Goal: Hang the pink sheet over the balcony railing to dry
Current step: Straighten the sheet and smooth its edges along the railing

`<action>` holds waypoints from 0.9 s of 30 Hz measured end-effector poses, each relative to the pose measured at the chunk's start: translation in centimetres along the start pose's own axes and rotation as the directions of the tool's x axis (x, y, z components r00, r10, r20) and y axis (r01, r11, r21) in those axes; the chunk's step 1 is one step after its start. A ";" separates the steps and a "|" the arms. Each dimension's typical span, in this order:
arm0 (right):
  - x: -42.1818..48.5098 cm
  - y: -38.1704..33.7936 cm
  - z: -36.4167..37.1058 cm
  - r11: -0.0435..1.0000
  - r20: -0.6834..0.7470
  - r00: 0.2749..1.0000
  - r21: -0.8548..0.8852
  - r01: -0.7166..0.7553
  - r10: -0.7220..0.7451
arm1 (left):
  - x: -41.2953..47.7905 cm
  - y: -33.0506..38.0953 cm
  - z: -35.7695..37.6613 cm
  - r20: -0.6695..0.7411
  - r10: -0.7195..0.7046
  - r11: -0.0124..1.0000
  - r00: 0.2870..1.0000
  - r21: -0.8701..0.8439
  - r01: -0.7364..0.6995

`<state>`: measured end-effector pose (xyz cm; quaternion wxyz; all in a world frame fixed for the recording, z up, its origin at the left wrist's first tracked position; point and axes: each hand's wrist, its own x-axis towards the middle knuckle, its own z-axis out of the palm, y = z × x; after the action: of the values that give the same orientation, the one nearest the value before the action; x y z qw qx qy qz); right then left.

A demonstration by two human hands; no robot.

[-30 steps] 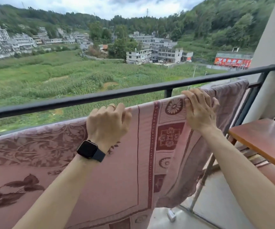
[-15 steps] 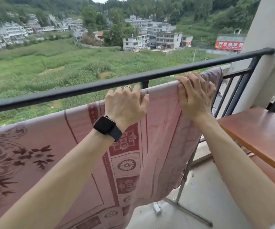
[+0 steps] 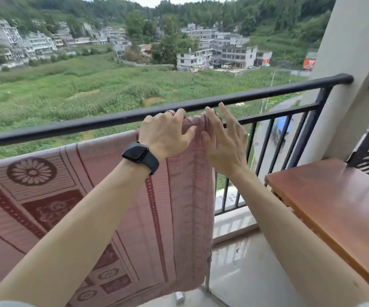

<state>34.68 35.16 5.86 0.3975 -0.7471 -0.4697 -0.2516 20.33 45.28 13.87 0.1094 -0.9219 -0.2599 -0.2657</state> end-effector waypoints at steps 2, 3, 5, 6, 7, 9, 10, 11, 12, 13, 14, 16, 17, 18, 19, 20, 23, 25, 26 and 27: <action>-0.9 2.1 0.3 0.948 0.037 0.983 0.258 -0.185 0.182 | 1.4 1.7 0.7 0.019 0.000 0.999 1.000 -0.049 0.001; -1.5 3.0 0.7 0.901 0.105 0.970 0.359 -0.245 0.221 | 2.0 2.5 1.0 0.030 -0.001 0.997 1.000 -0.078 0.004; -2.5 4.4 1.6 0.823 0.231 0.949 0.479 -0.304 0.216 | 3.3 3.6 1.4 0.061 -0.008 0.989 0.998 -0.146 0.017; -3.1 5.0 2.1 0.803 0.244 0.946 0.507 -0.311 0.213 | 3.8 3.9 1.5 0.077 -0.004 0.982 0.997 -0.186 0.018; -3.6 5.5 2.5 0.794 0.224 0.949 0.523 -0.310 0.222 | 4.2 4.0 1.6 0.091 0.012 0.976 0.996 -0.219 0.009; -4.8 6.5 3.3 0.806 0.152 0.958 0.519 -0.286 0.243 | 4.8 3.7 1.7 0.112 0.051 0.965 0.992 -0.260 -0.020; -5.4 7.0 3.6 0.817 0.141 0.962 0.509 -0.272 0.233 | 5.1 3.5 1.8 0.119 0.060 0.959 0.991 -0.284 -0.024; -6.0 7.3 3.8 0.819 0.154 0.966 0.513 -0.260 0.209 | 5.3 3.3 1.8 0.130 0.064 0.948 0.989 -0.316 -0.020; -6.4 7.6 3.8 0.799 0.202 0.960 0.537 -0.273 0.192 | 5.6 3.3 1.7 0.145 0.069 0.935 0.987 -0.355 -0.013; -6.6 7.8 3.8 0.757 0.271 0.944 0.572 -0.314 0.187 | 6.0 3.3 1.6 0.157 0.079 0.921 0.984 -0.389 -0.012; -6.6 7.9 3.8 0.707 0.343 0.922 0.606 -0.364 0.181 | 6.3 3.4 1.5 0.158 0.088 0.911 0.984 -0.412 -0.015; -6.8 8.0 4.0 0.647 0.442 0.888 0.640 -0.414 0.130 | 6.7 3.7 1.7 0.132 0.086 0.891 0.988 -0.455 -0.017; -7.0 8.0 4.2 0.646 0.466 0.879 0.642 -0.412 0.098 | 6.9 4.0 1.8 0.109 0.076 0.876 0.991 -0.482 -0.014; -7.1 8.0 4.4 0.649 0.494 0.867 0.638 -0.415 0.068 | 6.9 4.3 1.9 0.090 0.069 0.863 0.994 -0.505 -0.014; -7.2 7.9 4.7 0.656 0.528 0.848 0.624 -0.425 0.046 | 6.9 4.7 2.0 0.082 0.069 0.858 0.994 -0.513 -0.017; -7.2 8.0 4.8 0.662 0.570 0.821 0.602 -0.446 0.036 | 6.8 5.2 2.1 0.078 0.073 0.863 0.994 -0.504 -0.024; -7.0 8.3 5.3 0.728 0.656 0.755 0.504 -0.465 0.028 | 6.8 6.2 2.3 0.053 0.053 0.903 0.997 -0.429 -0.025; -6.9 8.4 5.2 0.777 0.713 0.701 0.451 -0.439 -0.018 | 6.7 6.3 2.0 0.062 0.002 0.897 0.998 -0.442 0.026; -6.9 8.5 5.2 0.793 0.745 0.665 0.435 -0.427 -0.050 | 6.6 6.3 1.8 0.083 -0.018 0.887 0.996 -0.458 0.055; -6.8 8.5 5.1 0.801 0.769 0.635 0.425 -0.421 -0.074 | 6.6 6.2 1.5 0.106 -0.033 0.883 0.994 -0.464 0.079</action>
<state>39.40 33.90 -5.15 0.3930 -0.6713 -0.5648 0.2756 29.09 43.38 15.79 -0.1358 -0.9248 -0.2198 -0.2794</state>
